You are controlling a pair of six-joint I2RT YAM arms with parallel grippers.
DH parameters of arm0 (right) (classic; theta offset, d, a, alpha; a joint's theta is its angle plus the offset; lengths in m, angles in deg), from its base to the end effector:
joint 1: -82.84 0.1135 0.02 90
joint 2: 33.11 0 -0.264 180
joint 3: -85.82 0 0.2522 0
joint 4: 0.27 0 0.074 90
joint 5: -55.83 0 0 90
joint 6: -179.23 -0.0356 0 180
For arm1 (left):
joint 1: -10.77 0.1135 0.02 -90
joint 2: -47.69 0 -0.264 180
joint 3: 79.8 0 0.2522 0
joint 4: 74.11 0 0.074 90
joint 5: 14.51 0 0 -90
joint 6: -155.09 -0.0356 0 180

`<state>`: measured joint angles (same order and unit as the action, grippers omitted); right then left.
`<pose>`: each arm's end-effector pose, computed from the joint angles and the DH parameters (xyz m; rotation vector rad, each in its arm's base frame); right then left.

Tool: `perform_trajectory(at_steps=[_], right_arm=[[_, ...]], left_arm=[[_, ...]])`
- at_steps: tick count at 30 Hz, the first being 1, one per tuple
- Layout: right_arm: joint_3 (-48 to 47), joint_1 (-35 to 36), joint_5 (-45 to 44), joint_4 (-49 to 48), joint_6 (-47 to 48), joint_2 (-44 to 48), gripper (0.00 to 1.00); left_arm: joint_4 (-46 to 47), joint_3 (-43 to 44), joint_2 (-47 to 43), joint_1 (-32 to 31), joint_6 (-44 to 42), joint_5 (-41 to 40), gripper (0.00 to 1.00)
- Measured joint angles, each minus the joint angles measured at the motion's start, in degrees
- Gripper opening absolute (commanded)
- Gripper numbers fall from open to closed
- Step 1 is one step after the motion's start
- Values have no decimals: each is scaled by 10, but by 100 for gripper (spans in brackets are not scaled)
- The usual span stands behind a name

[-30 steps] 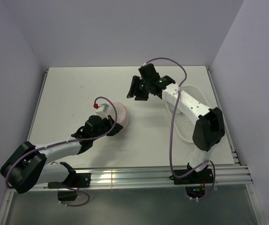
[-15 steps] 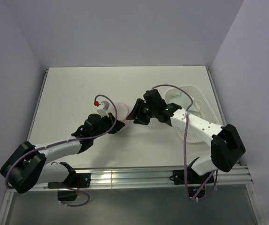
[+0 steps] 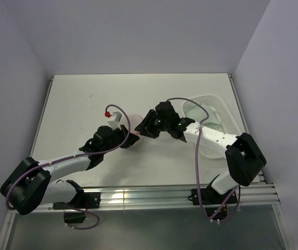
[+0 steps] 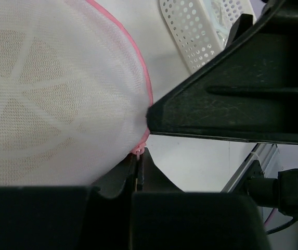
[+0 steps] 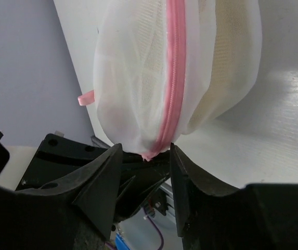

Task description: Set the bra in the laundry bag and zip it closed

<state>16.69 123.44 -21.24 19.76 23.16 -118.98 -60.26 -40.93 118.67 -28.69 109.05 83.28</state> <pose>0.2450 0.2205 0.2391 0.4132 2.4731 1.1756 0.1910 -0.1635 0.1948 0.0203 2.0478 -1.0881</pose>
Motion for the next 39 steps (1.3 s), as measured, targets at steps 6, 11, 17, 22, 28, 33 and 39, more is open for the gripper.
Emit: perform_trajectory(at_steps=[6,11,17,22,28,33,39], right_arm=[[0,1,0,-13,-10,-24,16],[-2,2,0,-13,-9,-29,3],[-18,0,6,-7,7,-41,0],[-41,-19,16,9,40,-54,0],[-77,-56,22,42,89,-75,0],[-133,-79,35,80,138,-101,0],[-247,-87,59,138,192,-151,0]], left_arm=[[-1,0,-2,0,0,1,0],[-14,0,-14,0,-1,0,0],[-56,-1,-48,1,-11,-17,0],[-89,-26,-110,36,-14,-19,0],[-127,-53,-167,97,-13,-20,0],[-139,-65,-202,112,-10,-21,0],[-147,-71,-258,118,2,-23,0]])
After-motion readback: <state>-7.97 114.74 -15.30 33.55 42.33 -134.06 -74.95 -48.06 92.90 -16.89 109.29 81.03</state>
